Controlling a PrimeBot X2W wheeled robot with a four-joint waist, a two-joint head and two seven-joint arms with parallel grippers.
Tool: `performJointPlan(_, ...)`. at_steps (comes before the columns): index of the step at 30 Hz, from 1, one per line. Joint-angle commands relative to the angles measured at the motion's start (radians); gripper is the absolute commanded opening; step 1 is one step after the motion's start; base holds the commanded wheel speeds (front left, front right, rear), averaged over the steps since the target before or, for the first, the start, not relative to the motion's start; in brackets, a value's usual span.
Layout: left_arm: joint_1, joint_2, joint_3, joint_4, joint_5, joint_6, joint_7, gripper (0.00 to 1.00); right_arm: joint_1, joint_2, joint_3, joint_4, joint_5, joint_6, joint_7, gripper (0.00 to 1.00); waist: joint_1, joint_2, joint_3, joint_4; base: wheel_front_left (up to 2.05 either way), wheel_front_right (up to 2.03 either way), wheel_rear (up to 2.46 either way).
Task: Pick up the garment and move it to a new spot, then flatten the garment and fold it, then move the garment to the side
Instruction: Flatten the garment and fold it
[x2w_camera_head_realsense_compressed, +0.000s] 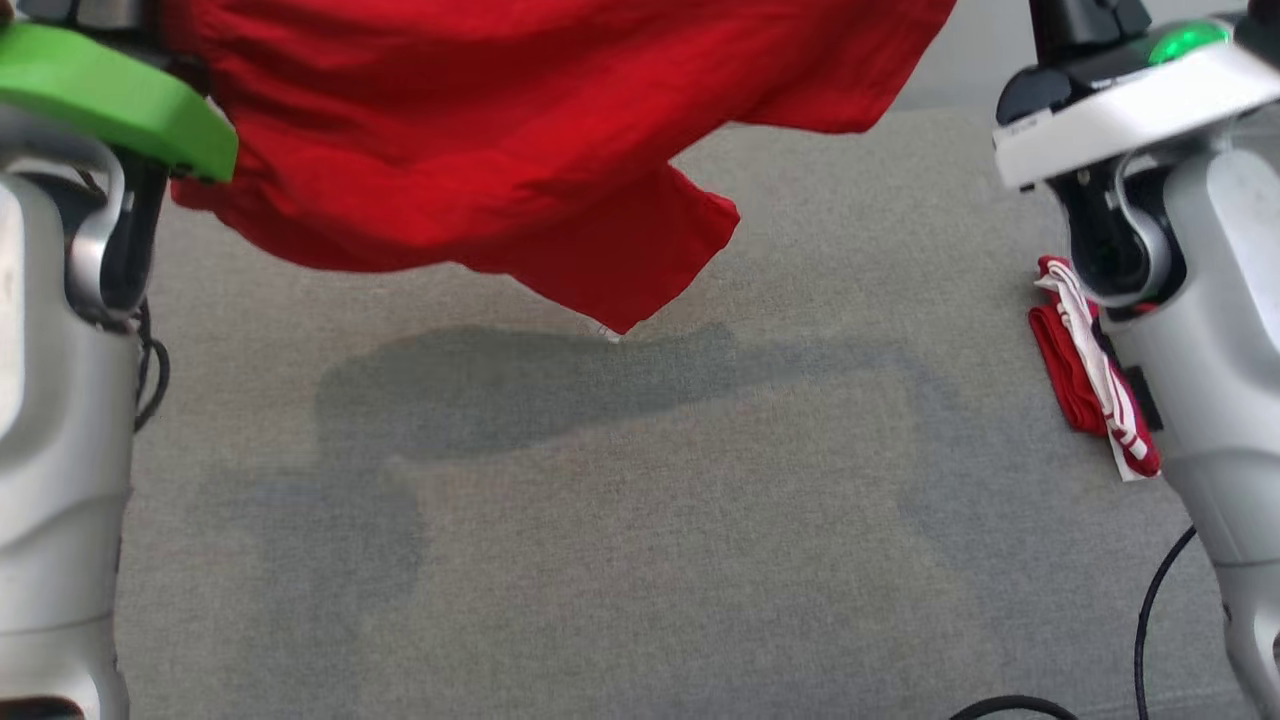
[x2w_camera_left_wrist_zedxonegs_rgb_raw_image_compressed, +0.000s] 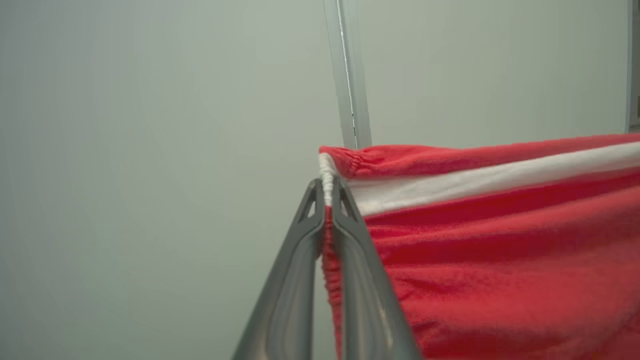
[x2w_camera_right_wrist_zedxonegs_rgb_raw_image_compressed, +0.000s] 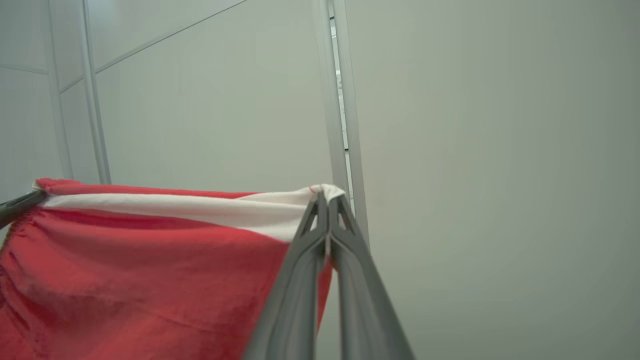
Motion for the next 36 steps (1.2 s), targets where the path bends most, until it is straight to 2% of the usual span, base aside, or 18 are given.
performJointPlan(1, -0.051, 0.013, -0.025, 0.030, 0.011, 0.003, -0.007, 0.00, -0.053, -0.008, 0.011, 0.041, -0.014, -0.002, 0.010, 0.00, 0.0000, 0.0001, 0.175, 0.021, 0.00, 0.00, 0.00)
performJointPlan(2, -0.051, 0.013, -0.025, 0.030, 0.011, 0.003, -0.007, 0.00, -0.053, -0.008, 0.011, 0.041, -0.014, -0.002, 0.010, 0.00, 0.0000, 0.0001, 0.175, 0.021, 0.00, 0.00, 0.00)
performJointPlan(7, -0.237, -0.013, -0.069, 0.188, 0.007, 0.002, -0.069, 0.00, -0.275, -0.022, 0.052, 0.198, -0.100, -0.002, -0.014, 0.00, 0.0000, 0.0001, 0.324, 0.016, 0.00, 0.00, 0.00)
performJointPlan(10, -0.361, -0.034, -0.079, 0.281, -0.005, 0.002, -0.143, 0.00, -0.413, -0.017, 0.019, 0.289, -0.168, -0.002, -0.040, 0.00, 0.0000, 0.0001, 0.380, 0.005, 0.00, 0.00, 0.00)
performJointPlan(12, -0.432, -0.045, -0.120, 0.320, -0.020, 0.002, -0.193, 0.00, -0.490, -0.016, -0.019, 0.325, -0.221, -0.002, -0.049, 0.00, 0.0000, 0.0001, 0.405, -0.002, 0.00, 0.00, 0.00)
performJointPlan(15, -0.504, -0.049, -0.161, 0.355, -0.061, 0.002, -0.246, 0.00, -0.538, -0.004, -0.104, 0.281, -0.297, -0.002, -0.049, 0.00, 0.0000, 0.0001, 0.421, -0.009, 0.00, 0.00, 0.00)
performJointPlan(18, -0.474, -0.043, -0.197, 0.389, -0.119, 0.002, -0.261, 0.00, -0.460, 0.026, -0.139, 0.239, -0.321, -0.002, -0.048, 0.00, 0.0000, 0.0001, 0.412, -0.018, 0.00, 0.00, 0.00)
performJointPlan(22, -0.335, -0.031, -0.263, 0.359, -0.188, 0.002, -0.264, 0.00, -0.307, 0.008, -0.040, 0.231, -0.291, -0.002, -0.049, 0.00, 0.0000, 0.0001, 0.380, -0.023, 0.00, 0.00, 0.00)
performJointPlan(27, -0.055, -0.040, -0.313, 0.324, -0.310, 0.002, -0.263, 0.00, -0.048, -0.012, 0.038, 0.201, -0.206, -0.002, -0.049, 0.00, 0.0000, 0.0001, 0.340, -0.020, 0.00, 0.00, 0.00)
performJointPlan(32, 0.186, -0.061, -0.349, 0.289, -0.370, 0.002, -0.264, 0.00, 0.176, -0.026, 0.088, 0.186, -0.139, -0.002, -0.049, 0.00, 0.0000, 0.0001, 0.279, -0.015, 0.00, 0.00, 0.00)
performJointPlan(36, 0.345, -0.077, -0.330, 0.278, -0.410, 0.002, -0.264, 0.00, 0.319, -0.017, 0.116, 0.189, -0.103, -0.002, -0.049, 0.00, 0.0000, 0.0001, 0.221, -0.016, 0.00, 0.00, 0.00)
